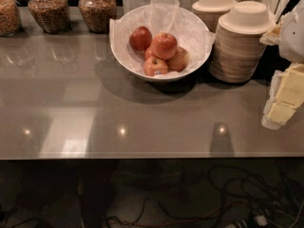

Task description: Pick apple from white bowl

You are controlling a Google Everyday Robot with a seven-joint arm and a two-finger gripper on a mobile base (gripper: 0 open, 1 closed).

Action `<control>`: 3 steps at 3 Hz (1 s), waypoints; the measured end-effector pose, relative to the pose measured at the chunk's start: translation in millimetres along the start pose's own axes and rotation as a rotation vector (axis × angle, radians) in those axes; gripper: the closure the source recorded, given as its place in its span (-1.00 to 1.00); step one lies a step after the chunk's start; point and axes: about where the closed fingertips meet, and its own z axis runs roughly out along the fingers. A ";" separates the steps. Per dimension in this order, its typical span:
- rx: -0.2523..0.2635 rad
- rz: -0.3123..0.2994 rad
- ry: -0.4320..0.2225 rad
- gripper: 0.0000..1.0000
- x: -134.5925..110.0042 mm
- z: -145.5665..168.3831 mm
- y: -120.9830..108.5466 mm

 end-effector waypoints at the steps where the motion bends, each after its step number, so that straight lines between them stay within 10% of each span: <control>1: 0.002 0.000 -0.002 -1.00 -0.4 -0.3 -0.2; 3: 0.047 0.113 -0.242 -1.00 -17.0 29.9 -20.1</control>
Offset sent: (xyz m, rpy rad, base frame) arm 0.0335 0.0151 -0.0229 0.2871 -0.0780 -0.0288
